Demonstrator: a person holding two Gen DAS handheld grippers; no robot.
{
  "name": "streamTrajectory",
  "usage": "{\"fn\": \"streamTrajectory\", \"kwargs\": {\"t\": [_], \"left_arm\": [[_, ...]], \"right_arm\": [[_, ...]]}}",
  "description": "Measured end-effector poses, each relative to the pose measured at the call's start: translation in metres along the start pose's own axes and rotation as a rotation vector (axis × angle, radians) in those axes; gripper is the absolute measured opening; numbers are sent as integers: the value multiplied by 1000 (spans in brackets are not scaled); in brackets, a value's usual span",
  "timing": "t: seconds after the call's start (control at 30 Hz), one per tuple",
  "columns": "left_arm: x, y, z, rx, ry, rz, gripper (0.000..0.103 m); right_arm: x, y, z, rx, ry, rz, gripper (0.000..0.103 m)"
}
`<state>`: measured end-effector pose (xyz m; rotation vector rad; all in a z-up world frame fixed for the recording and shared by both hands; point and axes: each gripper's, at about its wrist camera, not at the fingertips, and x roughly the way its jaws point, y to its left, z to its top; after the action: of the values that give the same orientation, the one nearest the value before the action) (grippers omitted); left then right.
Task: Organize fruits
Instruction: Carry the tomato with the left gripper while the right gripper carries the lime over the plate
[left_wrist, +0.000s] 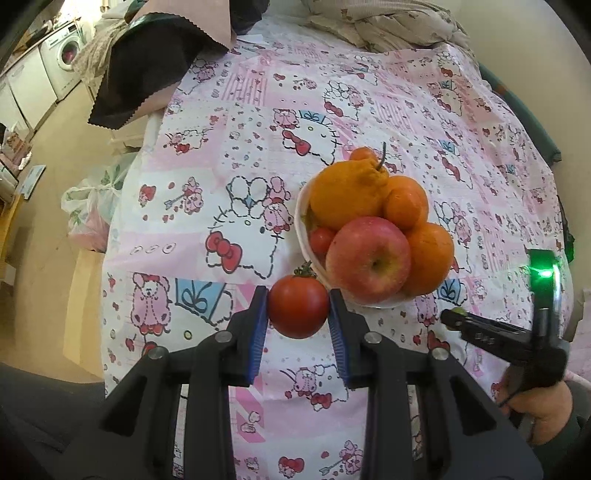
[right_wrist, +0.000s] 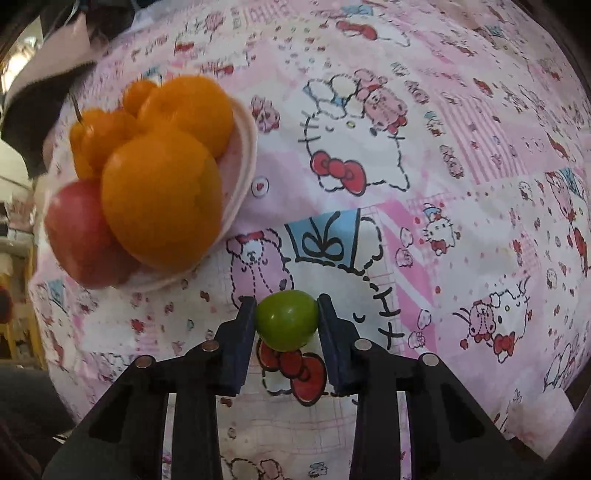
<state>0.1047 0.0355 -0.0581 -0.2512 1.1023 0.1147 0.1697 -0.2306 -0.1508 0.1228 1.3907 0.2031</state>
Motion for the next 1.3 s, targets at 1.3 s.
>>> {"fn": "streamTrajectory", "kwargs": {"t": [1.3], "left_arm": [[120,10,72,-169,197,-174,28]], "right_arm": [[-71,27,10,15,-200,383,35]]}}
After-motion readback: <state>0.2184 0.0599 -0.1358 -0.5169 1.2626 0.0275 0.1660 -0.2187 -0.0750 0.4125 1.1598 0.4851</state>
